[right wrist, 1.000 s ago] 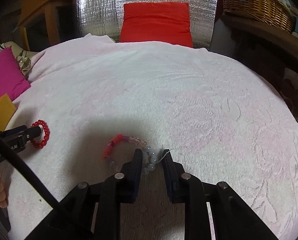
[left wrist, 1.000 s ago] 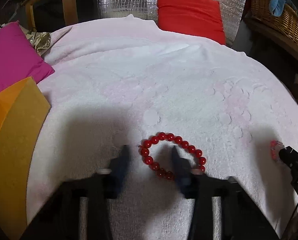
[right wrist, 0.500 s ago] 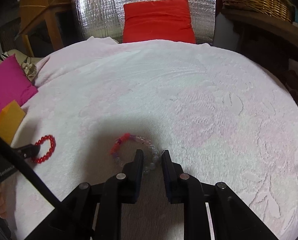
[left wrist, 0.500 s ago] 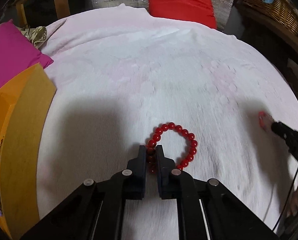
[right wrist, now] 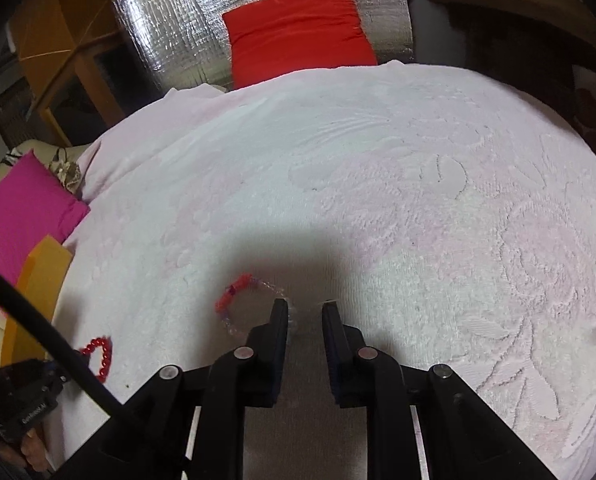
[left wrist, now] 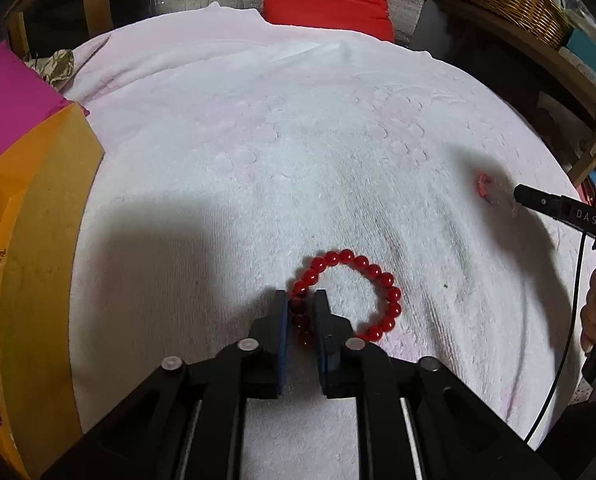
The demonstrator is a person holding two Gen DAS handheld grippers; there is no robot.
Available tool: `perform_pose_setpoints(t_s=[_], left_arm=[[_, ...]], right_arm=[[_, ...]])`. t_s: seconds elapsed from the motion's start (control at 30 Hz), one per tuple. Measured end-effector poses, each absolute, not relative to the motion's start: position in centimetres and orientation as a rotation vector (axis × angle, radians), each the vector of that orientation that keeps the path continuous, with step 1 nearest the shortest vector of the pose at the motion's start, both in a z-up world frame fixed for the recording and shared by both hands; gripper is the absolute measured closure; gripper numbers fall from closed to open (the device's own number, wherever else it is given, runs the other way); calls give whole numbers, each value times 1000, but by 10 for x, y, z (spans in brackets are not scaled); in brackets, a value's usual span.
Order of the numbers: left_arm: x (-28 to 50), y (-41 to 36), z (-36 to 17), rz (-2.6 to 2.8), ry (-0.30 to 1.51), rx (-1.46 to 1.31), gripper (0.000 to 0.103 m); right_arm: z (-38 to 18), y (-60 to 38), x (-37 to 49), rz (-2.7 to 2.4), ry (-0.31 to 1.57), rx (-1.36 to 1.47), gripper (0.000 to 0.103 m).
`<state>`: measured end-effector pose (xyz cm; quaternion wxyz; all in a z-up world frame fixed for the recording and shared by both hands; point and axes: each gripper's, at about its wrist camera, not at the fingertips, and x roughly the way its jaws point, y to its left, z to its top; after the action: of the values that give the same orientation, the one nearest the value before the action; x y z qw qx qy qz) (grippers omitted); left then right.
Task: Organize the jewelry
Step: 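Grasp the pink-and-clear bead bracelet with the right gripper while the left gripper grasps the red bead bracelet, then lift the pink bracelet with the right gripper while the left gripper lifts the red bracelet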
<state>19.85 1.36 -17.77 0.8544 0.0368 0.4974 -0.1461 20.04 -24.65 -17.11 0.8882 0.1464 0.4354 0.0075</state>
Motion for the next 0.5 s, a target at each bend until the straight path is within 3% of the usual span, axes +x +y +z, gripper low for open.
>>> perform_pose_setpoints(t_s=[0.17,0.33,0.5], left_arm=[[195,-6,-179,-358,1041,98,42],[190,-25,-184,-348,1029,209,27],[191,-20,-185,-329,1036,174,26]], right_arm=[[-178,-230,210,21,933,244,80],[-180,-222,212,1,916,180,80],[-182,-220,209,-9,902,138,86]])
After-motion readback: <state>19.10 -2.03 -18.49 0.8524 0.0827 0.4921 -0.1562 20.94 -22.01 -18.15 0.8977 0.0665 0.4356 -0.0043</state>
